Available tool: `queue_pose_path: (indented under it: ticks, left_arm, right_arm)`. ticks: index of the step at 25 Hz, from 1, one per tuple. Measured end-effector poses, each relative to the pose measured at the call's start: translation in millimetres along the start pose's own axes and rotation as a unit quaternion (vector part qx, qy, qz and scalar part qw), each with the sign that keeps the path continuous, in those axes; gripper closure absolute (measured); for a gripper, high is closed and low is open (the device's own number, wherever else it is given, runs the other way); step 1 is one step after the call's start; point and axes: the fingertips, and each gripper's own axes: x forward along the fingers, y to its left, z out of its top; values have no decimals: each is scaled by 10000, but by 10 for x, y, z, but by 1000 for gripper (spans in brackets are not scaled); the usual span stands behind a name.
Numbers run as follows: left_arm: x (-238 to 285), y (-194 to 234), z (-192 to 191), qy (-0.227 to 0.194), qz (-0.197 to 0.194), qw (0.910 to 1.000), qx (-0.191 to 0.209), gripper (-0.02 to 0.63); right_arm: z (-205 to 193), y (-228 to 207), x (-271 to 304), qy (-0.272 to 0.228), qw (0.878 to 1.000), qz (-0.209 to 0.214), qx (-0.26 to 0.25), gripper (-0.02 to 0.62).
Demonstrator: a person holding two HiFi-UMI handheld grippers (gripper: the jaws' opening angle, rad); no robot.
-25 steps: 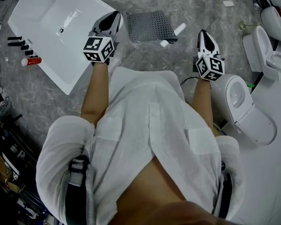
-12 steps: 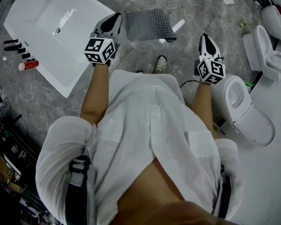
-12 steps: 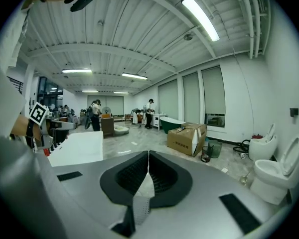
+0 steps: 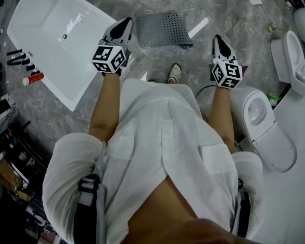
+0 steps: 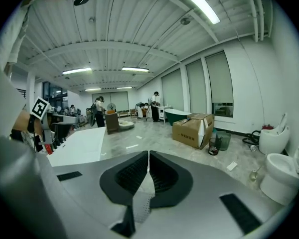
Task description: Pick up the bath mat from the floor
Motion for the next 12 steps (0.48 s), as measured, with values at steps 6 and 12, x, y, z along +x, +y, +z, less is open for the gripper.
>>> queue_pose_path:
  ticks: [6,12]
  left_arm:
    - [388,-111,-28,133,118,9998,-7,584]
    - [594,-242,-87,147,178,9997,29,584]
  right_arm:
    - [-145,-400,198,209,9996,175,68,565]
    - [-339,-606,354,431,9983,401,42,565]
